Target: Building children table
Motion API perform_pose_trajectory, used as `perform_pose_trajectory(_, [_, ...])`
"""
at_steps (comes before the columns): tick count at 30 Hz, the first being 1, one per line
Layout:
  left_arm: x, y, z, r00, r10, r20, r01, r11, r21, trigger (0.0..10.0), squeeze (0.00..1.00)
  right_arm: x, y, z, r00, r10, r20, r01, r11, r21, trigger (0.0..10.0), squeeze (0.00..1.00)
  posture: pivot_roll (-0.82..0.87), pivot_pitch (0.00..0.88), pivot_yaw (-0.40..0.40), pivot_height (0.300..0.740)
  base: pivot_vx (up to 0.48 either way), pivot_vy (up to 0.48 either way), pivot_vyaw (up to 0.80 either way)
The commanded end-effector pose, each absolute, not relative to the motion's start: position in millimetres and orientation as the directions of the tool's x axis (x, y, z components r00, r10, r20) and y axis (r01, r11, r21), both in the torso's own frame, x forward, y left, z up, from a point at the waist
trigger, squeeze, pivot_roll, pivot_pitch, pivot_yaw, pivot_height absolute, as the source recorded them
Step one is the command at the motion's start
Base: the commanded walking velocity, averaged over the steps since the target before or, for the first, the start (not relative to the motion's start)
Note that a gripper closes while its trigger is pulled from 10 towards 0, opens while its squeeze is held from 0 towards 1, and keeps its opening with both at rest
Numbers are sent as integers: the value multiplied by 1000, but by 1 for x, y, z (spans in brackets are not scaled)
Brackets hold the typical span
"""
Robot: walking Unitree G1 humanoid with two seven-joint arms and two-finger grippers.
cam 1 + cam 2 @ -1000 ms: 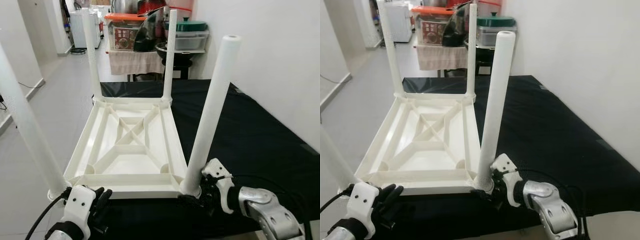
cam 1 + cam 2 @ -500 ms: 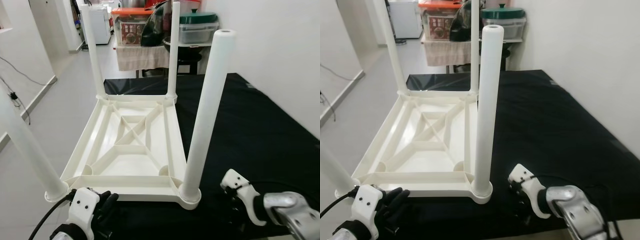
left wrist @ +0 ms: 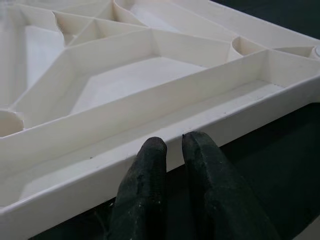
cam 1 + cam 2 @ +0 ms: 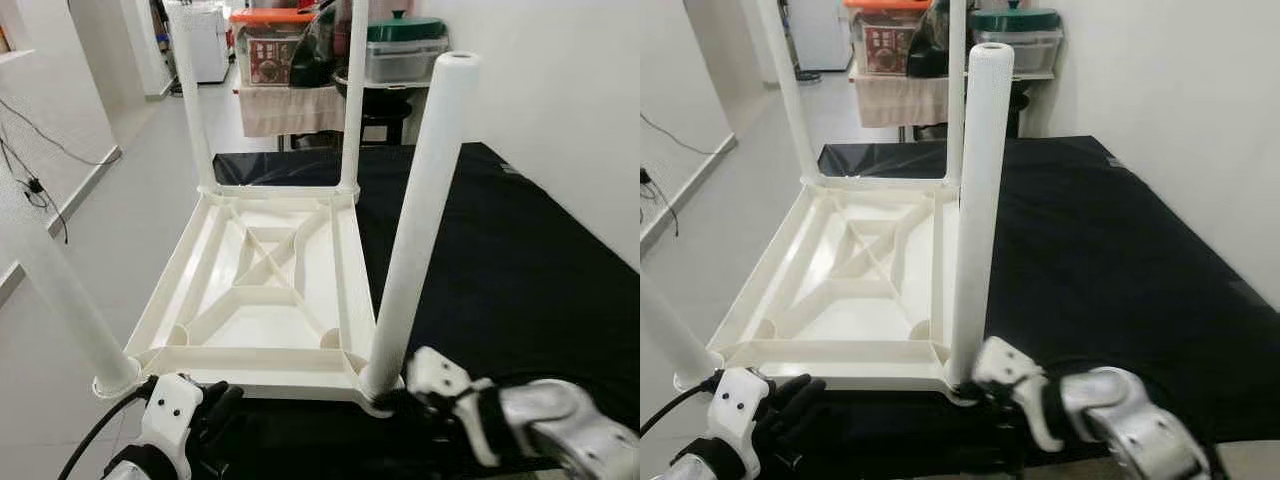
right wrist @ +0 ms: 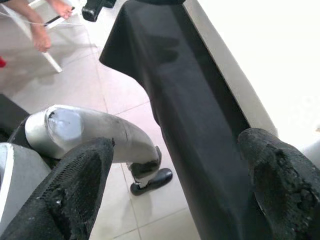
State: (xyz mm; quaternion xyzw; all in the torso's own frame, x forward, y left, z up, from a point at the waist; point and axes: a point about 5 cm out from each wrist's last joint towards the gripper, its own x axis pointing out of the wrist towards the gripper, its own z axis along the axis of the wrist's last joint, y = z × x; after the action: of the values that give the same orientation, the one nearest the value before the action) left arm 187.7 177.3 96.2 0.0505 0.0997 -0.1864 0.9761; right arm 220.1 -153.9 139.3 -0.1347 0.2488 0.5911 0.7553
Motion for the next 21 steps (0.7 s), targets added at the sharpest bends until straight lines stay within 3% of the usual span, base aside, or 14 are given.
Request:
perform_pose_trajectory(1, [187,183,94,923,-312,-224,336,939,76,10000,0,226,-144,135,188,824,-535,-962,265,70,10000,0,80,0,-44,740,0,0,0])
perform_pose_trajectory(14, [189,186,93,935,-277,-223,303,948,95,10000,0,252,-108,125,212,818,-536,-965,262,19,10000,0,89,0,-47,740,0,0,0])
perform_pose_trajectory(16, [190,187,94,937,-272,-221,299,949,98,10000,0,270,-98,124,292,796,-530,-941,339,-9,10000,0,94,0,-47,740,0,0,0])
perform_pose_trajectory(20, [190,187,94,937,-270,-221,297,950,100,10000,0,276,-95,125,322,786,-527,-929,369,-18,10000,0,100,0,-44,740,0,0,0])
perform_pose_trajectory(21, [191,188,95,938,-267,-220,294,950,102,10000,0,287,-93,124,366,763,-533,-906,424,-15,10000,0,107,0,-46,740,0,0,0])
